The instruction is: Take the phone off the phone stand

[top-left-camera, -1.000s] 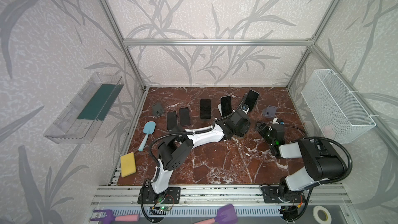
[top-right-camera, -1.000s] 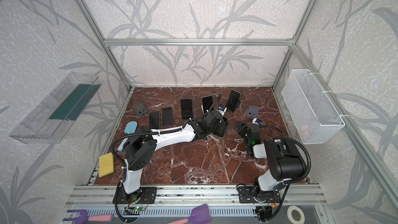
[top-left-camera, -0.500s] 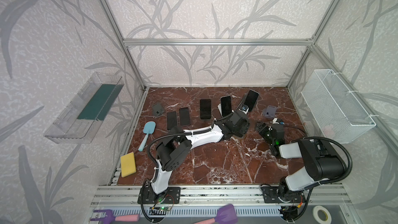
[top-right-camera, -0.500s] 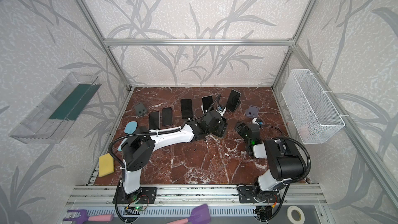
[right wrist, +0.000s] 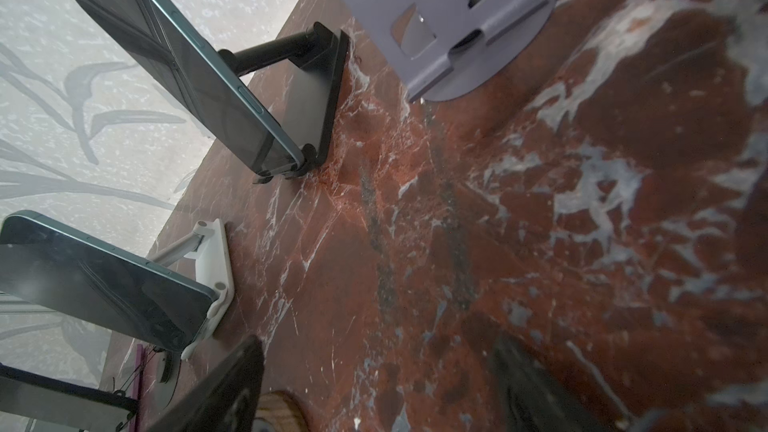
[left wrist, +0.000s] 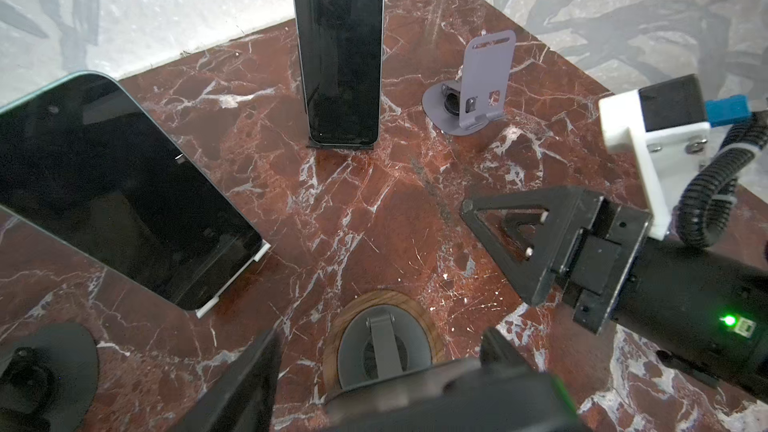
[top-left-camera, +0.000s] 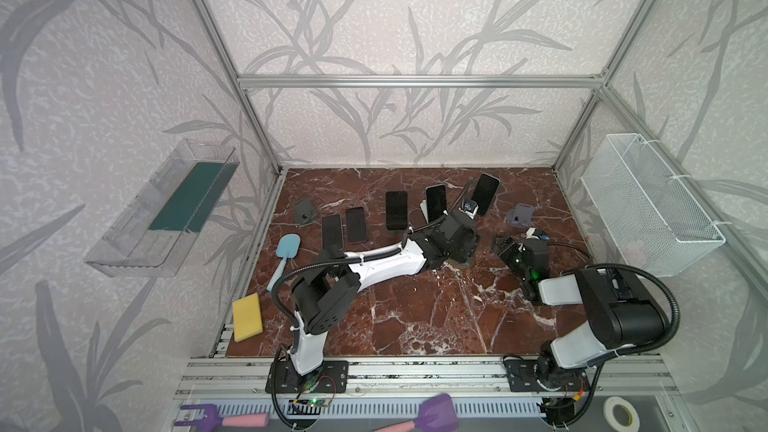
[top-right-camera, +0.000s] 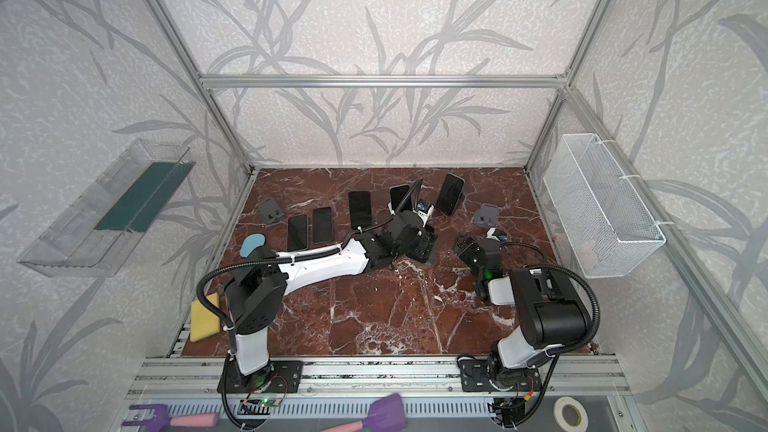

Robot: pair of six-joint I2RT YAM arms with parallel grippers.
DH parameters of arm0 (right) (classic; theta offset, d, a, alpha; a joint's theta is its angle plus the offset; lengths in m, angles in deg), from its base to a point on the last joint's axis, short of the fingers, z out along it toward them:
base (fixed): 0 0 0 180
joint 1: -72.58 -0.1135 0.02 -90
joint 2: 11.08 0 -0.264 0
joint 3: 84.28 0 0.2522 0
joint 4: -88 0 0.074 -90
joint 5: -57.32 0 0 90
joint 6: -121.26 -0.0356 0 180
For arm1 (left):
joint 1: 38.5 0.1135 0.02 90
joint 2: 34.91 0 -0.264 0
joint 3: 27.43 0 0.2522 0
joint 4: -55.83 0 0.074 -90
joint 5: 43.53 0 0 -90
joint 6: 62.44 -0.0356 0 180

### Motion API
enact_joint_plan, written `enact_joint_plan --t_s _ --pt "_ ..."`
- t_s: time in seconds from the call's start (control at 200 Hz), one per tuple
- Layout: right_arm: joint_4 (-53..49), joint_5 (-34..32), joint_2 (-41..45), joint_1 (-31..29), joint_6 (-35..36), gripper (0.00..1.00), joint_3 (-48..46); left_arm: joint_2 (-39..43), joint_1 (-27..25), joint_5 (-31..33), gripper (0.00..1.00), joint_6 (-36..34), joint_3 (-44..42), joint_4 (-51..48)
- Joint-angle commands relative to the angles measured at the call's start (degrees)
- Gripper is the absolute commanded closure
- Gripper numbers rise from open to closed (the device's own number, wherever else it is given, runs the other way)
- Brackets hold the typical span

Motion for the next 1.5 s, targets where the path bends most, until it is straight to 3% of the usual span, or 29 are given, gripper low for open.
enact_joint_plan --t_s 0.0,0.23,0.501,0.822,1.027,1.278,1.498 --pt "-1.12 -0.81 0.9 -0.28 0.89 0.14 -0.72 5.15 0.02 1.19 0.41 -1.56 -0.71 1.34" --pt "-1.08 -0.46 0.72 -0.28 0.94 0.15 -0.57 9.92 0.89 5.43 0.42 -1.14 -4.65 0.39" --pt "-2.24 -0.07 2.54 -0.43 1.26 0.15 -0.35 19.9 6.28 7.6 0.44 5.86 -15.68 -3.63" --pt "-6.84 -2.12 6.2 -2.56 3.57 0.15 0.3 36.18 19.38 7.3 0.45 14.3 -29.27 -17.47" --pt "-6.21 -2.02 5.34 -2.93 3.23 0.15 0.71 45.53 29.07 2.28 0.45 18.61 -38.45 -22.8" --pt "-8.51 -3.38 8.22 -2.91 4.54 0.15 0.46 45.47 34.13 -1.78 0.47 23.66 -39.28 -31.01" --pt "-6.22 -4.15 7.76 -2.83 3.21 0.15 -0.31 39.38 39.0 -8.44 0.46 20.9 -37.32 -33.91"
